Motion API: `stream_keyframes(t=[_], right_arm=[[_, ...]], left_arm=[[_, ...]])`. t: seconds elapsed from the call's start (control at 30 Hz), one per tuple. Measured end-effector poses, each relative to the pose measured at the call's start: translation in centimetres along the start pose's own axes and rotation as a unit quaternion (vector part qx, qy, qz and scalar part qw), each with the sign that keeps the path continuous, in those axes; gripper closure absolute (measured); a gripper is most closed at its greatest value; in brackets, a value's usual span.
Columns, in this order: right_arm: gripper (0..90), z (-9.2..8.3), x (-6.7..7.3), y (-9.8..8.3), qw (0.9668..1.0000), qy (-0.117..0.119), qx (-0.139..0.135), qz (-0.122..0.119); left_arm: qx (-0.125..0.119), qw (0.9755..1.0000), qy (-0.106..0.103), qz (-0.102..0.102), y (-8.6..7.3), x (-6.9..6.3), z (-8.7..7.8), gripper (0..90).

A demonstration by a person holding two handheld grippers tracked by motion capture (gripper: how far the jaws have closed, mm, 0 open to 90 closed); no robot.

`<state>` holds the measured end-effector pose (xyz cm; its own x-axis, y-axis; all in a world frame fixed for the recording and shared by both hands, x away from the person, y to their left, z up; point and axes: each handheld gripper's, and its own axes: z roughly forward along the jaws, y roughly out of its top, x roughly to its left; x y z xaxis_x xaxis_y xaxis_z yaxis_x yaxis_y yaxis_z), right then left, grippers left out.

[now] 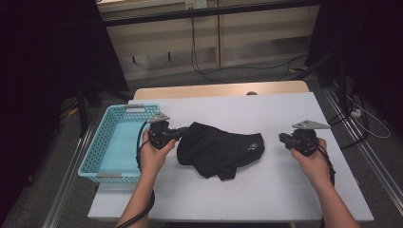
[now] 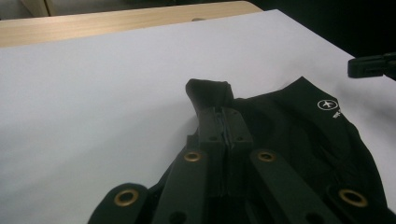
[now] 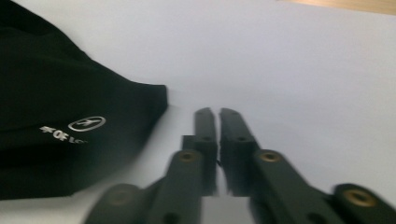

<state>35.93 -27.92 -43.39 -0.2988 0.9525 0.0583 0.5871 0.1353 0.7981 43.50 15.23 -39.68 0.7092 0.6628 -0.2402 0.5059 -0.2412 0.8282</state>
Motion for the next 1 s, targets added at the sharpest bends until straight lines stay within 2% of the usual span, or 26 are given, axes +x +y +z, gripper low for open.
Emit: stream_keyframes(t=[0.07,0.17,0.27,0.37,0.47,0.53,0.6,0.67,0.77,0.87,1.0], right_arm=[[75.5,1.1,0.9,0.1,0.9999,0.011,0.009,-0.003],[64.2,2.5,1.9,0.2,0.9995,0.027,0.018,0.008],[58.8,3.3,3.0,0.2,0.9983,0.048,0.025,0.020],[52.3,4.0,3.5,0.1,0.9978,0.052,0.033,0.024],[46.9,4.4,3.6,-0.2,0.9981,0.032,0.048,0.020],[43.7,4.5,3.8,-0.3,0.9982,0.027,0.051,0.012],[47.6,4.6,4.2,-0.3,0.9984,0.022,0.053,-0.003],[53.5,4.6,4.2,-0.4,0.9987,0.007,0.050,-0.002],[53.3,4.7,4.5,-0.4,0.9986,0.002,0.053,-0.007],[58.8,4.6,5.1,-0.4,0.9986,-0.012,0.052,0.000],[69.6,4.6,5.0,-0.5,0.9984,-0.002,0.050,0.026]], left_arm=[[-0.002,1.0000,-0.001,0.001,0.1,0.0,-0.1,88.5],[-0.002,1.0000,0.001,0.004,0.2,0.0,-0.2,88.5],[-0.001,1.0000,0.006,0.003,0.0,0.2,-0.3,88.5],[0.002,1.0000,0.007,0.000,-0.2,0.3,-0.5,88.5],[0.005,1.0000,0.008,0.003,-0.2,0.3,-0.6,88.5],[0.004,0.9999,0.008,0.004,-0.2,0.3,-0.7,88.5],[0.003,1.0000,0.008,0.004,-0.1,0.3,-0.8,88.5],[0.002,1.0000,0.008,0.006,-0.1,0.3,-0.8,88.5],[0.002,0.9999,0.008,0.006,-0.1,0.2,-0.9,88.5],[0.002,1.0000,0.008,0.005,-0.1,0.2,-0.9,88.5],[0.004,0.9999,0.008,0.004,-0.1,0.3,-1.0,88.6]])
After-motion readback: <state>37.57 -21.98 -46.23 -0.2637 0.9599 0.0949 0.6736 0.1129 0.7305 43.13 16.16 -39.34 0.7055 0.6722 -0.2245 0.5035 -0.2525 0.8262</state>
